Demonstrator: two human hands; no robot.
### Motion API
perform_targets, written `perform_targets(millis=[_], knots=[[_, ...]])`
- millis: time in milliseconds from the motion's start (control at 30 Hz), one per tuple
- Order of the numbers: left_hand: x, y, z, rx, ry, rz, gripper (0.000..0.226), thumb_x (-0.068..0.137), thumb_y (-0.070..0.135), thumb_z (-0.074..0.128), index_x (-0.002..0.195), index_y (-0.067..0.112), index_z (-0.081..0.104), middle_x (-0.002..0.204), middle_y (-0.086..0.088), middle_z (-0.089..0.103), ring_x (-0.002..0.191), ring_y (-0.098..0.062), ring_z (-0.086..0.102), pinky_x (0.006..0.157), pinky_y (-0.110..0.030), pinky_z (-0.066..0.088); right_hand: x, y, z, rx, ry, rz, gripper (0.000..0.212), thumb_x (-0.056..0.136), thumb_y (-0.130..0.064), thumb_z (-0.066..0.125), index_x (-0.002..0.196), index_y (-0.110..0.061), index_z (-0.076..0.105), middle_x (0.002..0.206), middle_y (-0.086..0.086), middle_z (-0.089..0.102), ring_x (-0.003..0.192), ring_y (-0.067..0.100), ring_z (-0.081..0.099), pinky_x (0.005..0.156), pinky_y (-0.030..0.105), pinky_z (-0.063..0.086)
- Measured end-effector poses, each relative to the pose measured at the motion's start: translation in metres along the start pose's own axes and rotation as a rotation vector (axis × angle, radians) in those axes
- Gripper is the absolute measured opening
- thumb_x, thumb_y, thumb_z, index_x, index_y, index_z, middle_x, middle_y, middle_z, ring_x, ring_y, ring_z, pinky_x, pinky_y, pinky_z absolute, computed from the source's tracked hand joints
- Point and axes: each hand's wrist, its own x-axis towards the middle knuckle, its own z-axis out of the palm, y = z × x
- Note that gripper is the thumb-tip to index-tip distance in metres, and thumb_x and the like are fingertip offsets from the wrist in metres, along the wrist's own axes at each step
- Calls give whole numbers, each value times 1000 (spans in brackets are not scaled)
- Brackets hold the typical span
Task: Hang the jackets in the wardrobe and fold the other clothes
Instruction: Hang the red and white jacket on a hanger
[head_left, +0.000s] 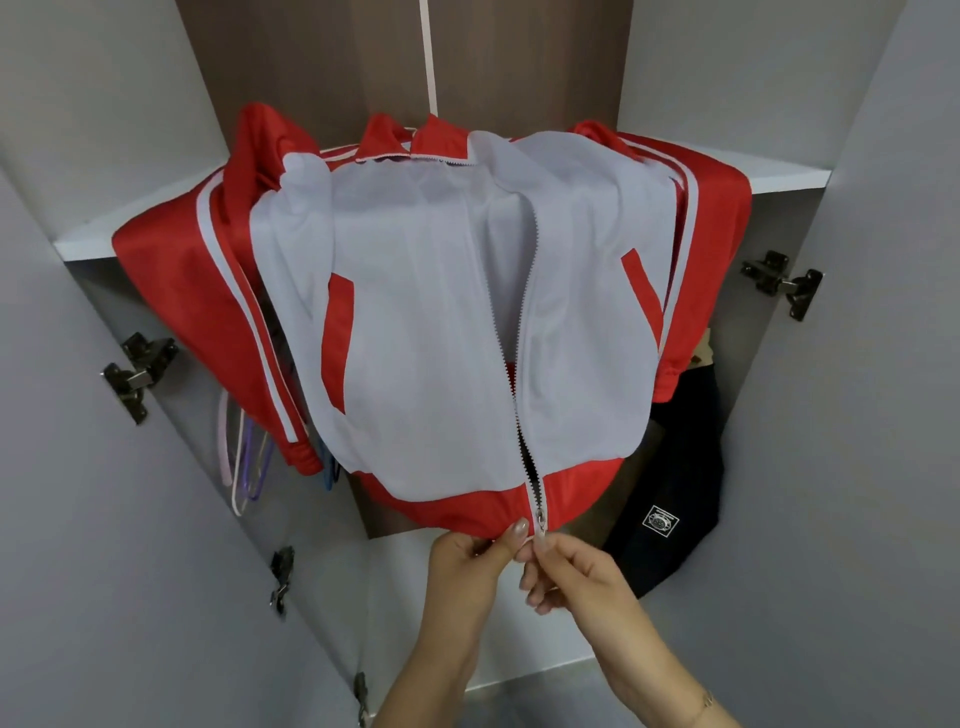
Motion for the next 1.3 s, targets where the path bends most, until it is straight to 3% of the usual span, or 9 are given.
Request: perform_targets(millis=[100,167,300,433,567,700,900,1067,1300], knots=[[1,-2,-3,55,22,44,16,81,28,75,69,17,72,69,2,72,69,-13,68,67,-17,48,-1,-4,4,36,8,-2,30,101,-16,47,80,-4,65,57,6,51,48,15,47,46,26,41],[4,-6,-6,120,69,75,37,80,26,76,50,21,55,48,8,48,47,-10,45,52,-14,35,3,-14,3,113,5,31,33,98,-10,47,69,-9,64,54,7,44,42,16,40,40,24,33],[5,-18,-11,244,80,126,58,80,20,78,40,25,36,48,11,20,46,-7,20,46,-15,20,31,-62,-2,198,0,145,33,91,-10,48,59,-13,55,50,-1,39,34,9,27,32,17,20],[-1,-30,-25,344,-21,24,52,82,16,76,39,28,50,41,14,30,41,-4,33,47,-9,29,70,-152,-10,327,-100,-16,28,96,-12,40,73,-9,56,51,-4,39,32,5,25,29,18,21],[-1,-15,-46,560,-168,-110,19,91,30,66,78,16,68,73,-1,65,74,-15,62,78,-31,52,84,-197,-4,-61,-180,-126,25,96,-15,45,80,-7,63,51,-2,42,37,9,29,35,20,24],[-2,36,-54,1027,-14,55,44,90,59,52,64,23,54,64,10,57,60,-2,52,57,-17,37,86,-194,-2,-264,-173,-144,26,94,-17,46,77,-8,64,50,0,39,40,12,32,38,23,28],[36,133,-2,851,120,487,39,87,58,58,113,29,57,104,16,59,87,-6,57,73,-15,44,82,-207,-1,-180,-164,-131,25,95,-16,43,75,-8,56,49,-1,31,40,12,28,40,23,25],[67,140,28,750,127,577,24,93,46,57,84,24,60,82,8,64,75,-9,60,69,-14,43,78,-228,0,-199,-146,-178,24,95,-14,42,78,-5,57,51,2,31,40,12,29,40,23,25],[68,99,22,792,20,558,32,90,30,61,63,30,43,58,12,45,55,-7,46,57,-9,38,90,-235,-2,-106,-147,-175,26,95,-15,43,75,-6,58,48,-2,32,38,10,28,37,21,24]])
